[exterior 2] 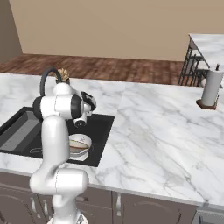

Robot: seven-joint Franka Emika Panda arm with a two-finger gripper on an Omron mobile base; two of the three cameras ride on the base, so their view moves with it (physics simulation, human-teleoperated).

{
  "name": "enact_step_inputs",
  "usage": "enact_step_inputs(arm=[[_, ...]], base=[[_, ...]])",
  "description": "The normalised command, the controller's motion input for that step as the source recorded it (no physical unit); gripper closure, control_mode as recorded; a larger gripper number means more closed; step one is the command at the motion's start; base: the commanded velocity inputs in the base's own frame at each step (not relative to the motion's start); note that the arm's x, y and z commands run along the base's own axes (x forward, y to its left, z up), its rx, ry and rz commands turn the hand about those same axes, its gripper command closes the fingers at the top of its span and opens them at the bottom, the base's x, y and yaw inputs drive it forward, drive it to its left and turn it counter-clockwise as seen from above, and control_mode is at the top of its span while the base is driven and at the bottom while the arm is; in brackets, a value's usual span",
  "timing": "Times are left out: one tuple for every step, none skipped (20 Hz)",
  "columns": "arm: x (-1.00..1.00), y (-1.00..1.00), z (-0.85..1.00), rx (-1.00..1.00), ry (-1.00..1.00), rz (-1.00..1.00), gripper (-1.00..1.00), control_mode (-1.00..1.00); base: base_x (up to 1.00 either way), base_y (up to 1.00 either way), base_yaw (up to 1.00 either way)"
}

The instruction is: Pick the strainer and bowl and place them in the sink. Then turn on the water.

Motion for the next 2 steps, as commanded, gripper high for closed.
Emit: enact_step_inputs(arm=[[0.00,-0.84,0.00,0.00,-0.04,-0.04,-1.00,-1.00],[0.00,-0.86,0.00,0.00,-0.04,-0.04,-1.00,-1.00]], base=[[0.00,0.00,0.00],[0.00,0.00,0.00]])
